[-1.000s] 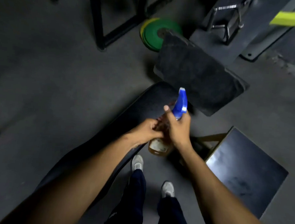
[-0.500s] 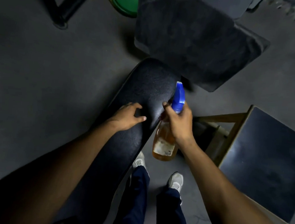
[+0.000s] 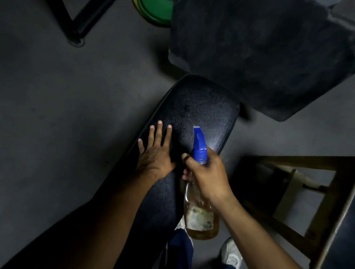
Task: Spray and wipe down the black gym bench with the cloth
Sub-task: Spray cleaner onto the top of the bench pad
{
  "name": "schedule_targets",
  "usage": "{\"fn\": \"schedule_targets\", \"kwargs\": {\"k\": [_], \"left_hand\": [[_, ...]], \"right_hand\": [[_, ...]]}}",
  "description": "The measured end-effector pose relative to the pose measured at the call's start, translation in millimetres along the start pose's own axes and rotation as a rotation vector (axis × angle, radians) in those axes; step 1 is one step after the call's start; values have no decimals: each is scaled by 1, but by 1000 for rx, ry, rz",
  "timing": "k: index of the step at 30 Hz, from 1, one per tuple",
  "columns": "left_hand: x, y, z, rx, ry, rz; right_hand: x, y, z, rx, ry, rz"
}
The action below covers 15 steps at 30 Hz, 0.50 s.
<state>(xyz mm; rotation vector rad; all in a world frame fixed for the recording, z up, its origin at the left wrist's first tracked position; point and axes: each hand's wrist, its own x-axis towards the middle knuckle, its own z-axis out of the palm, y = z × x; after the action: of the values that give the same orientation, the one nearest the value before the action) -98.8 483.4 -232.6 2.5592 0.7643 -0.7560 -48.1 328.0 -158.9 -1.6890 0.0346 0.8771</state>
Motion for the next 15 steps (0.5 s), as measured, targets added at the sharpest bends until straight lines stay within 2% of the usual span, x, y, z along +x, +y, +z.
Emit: {"fn": "schedule_targets", "kwargs": {"k": [3, 11, 15], "left_hand": [[0, -1, 1, -6, 9, 6], [0, 0, 3, 42, 25, 18], [0, -1, 4, 53, 23, 25]], "right_hand": [[-1, 0, 1, 24, 7, 12], [0, 2, -39, 122, 239, -24], [-9, 8, -58, 88, 294, -16]]}}
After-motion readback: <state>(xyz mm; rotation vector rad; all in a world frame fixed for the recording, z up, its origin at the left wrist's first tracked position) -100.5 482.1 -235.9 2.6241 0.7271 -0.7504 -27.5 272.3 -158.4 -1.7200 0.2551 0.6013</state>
